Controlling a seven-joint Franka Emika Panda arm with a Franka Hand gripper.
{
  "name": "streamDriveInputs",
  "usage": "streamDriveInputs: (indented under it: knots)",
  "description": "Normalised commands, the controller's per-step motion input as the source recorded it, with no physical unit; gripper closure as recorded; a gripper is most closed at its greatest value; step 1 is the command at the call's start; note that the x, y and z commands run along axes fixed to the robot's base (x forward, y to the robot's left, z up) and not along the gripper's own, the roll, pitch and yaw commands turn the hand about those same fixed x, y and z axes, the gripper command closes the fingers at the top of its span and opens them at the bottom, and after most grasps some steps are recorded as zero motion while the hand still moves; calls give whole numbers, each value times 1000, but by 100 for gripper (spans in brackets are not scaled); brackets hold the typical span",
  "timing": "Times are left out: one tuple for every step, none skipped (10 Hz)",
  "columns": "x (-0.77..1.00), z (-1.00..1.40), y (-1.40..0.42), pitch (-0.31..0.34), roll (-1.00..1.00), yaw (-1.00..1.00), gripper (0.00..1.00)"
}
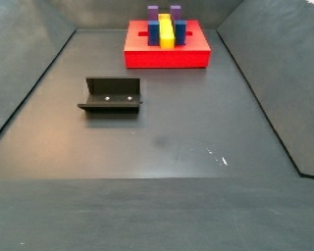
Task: Pick up the green object. Move up. Place the green object on the fixture. Regrasp the green object. Move to above the board. Insert the green object.
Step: Move to above the board, then insert the green object.
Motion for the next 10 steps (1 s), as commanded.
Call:
streamDriveInputs:
  knots:
    - [-251,51,-210,127,-1000,-112,100]
    - [-181,37,-121,122,-1000,-106,100]
    - [-133,20,-31,107,-1000,-90,100]
    - [-119,15,-3,95,-1000,-87,100]
    - [-101,13,23,76,-1000,-78,100]
    - [-86,5,30,30,-717,-40,100]
    - [-71,2,27,-8,-434,-11,100]
    - [-57,2,18,-25,-326,-12,100]
    - [0,-43,0,0,-17,0,100]
    - [0,-274,-74,-19,-183,0,100]
